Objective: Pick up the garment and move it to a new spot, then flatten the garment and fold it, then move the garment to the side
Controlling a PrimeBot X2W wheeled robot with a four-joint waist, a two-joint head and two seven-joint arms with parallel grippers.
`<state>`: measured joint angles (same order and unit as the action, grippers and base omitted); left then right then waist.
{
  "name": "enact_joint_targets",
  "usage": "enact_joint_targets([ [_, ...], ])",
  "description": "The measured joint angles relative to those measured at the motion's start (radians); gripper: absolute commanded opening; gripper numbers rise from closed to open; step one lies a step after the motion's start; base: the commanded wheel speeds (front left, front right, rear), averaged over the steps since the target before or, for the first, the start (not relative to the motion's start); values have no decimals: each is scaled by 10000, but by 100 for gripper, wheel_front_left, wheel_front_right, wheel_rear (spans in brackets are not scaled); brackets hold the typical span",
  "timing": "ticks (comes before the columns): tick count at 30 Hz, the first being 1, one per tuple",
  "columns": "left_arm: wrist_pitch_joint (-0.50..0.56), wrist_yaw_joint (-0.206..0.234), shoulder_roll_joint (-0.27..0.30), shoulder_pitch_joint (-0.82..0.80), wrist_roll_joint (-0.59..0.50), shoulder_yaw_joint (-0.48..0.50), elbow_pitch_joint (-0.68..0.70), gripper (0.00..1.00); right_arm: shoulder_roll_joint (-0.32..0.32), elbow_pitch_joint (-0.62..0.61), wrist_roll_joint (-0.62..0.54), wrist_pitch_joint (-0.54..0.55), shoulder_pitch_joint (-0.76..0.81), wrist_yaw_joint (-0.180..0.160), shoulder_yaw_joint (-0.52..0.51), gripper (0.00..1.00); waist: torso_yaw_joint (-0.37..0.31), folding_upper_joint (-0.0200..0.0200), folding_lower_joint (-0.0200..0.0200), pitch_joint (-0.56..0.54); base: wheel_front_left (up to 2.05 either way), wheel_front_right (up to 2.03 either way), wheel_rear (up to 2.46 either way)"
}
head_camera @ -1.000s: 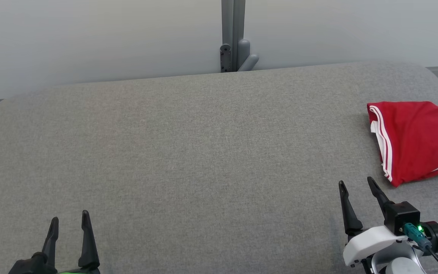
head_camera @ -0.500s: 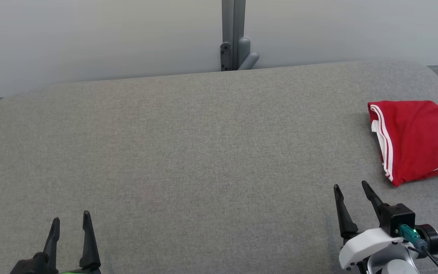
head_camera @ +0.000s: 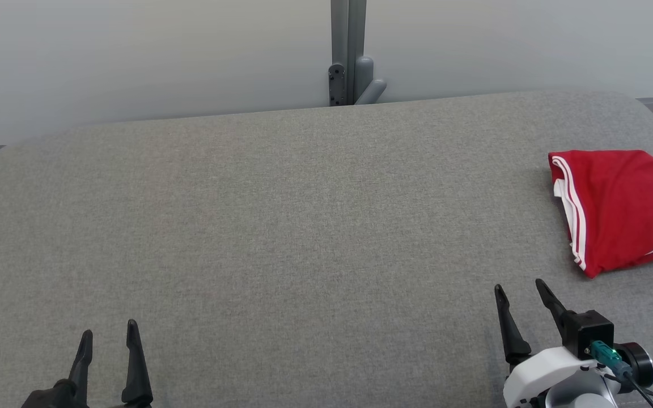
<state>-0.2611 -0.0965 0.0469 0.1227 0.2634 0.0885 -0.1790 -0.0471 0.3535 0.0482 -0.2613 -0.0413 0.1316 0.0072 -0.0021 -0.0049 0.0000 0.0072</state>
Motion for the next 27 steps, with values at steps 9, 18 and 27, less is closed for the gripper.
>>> enact_joint_targets([
  [9,38,0,-27,9,-2,-19,-178,0,25,142,2,2,41,0,2,0,0,0,0,8,0,0,0],
  [18,328,-2,-86,6,736,-6,-568,0,84,479,859,336,221,0,-113,0,1,0,0,5,0,0,0],
  [27,711,-15,-86,-125,2337,0,-546,0,82,236,2692,727,211,0,-209,0,2,1,0,2,0,0,0],
])
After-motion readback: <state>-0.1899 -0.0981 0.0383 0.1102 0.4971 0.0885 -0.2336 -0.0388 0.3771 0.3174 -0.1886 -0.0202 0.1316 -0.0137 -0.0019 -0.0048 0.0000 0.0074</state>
